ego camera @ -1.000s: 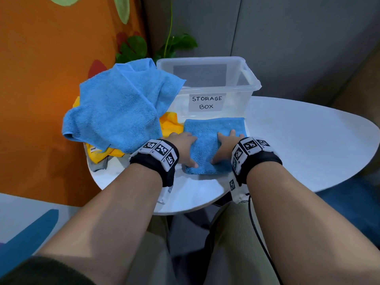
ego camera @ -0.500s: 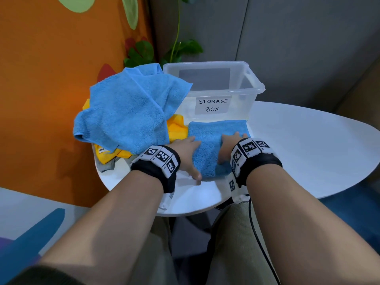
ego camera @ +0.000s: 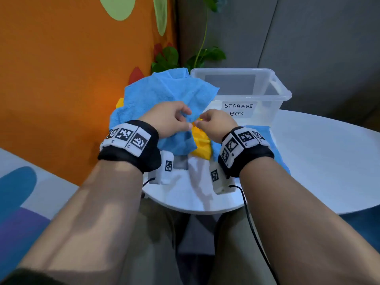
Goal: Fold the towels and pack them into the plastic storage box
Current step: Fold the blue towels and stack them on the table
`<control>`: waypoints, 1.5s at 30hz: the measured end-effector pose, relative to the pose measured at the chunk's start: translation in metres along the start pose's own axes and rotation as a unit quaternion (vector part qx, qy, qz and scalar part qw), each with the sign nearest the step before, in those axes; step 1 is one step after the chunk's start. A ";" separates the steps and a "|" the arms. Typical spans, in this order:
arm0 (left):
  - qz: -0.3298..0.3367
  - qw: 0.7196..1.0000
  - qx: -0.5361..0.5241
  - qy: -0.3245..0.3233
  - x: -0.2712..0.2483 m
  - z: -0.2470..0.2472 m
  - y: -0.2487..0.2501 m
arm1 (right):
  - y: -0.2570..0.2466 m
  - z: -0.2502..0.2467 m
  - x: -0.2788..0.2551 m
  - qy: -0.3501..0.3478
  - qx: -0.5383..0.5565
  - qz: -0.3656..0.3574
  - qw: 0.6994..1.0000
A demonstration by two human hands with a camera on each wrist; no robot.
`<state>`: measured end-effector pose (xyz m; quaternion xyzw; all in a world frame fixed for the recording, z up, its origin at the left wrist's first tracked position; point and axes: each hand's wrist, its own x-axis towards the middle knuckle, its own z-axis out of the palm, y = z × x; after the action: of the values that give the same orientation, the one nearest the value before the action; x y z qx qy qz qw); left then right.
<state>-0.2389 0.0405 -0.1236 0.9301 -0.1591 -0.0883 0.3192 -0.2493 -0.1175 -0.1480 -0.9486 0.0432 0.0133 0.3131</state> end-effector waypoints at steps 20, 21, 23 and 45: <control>0.075 0.994 0.017 0.074 0.001 -0.032 -0.021 | -0.043 -0.032 -0.004 0.098 0.007 -0.187 0.978; 0.071 0.994 0.021 0.079 0.001 -0.033 -0.020 | -0.043 -0.038 -0.004 0.117 -0.014 -0.182 0.976; 0.060 0.993 0.029 0.094 0.001 -0.035 -0.020 | -0.041 -0.049 -0.006 0.171 -0.049 -0.163 0.970; -0.200 0.959 0.148 0.139 0.017 -0.010 -0.027 | 0.012 -0.067 -0.018 0.188 -0.035 0.038 0.981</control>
<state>-0.2141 0.0604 -0.1333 0.9828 0.0647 0.0048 0.1729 -0.2689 -0.1662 -0.1002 -0.9423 0.1371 -0.1519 0.2650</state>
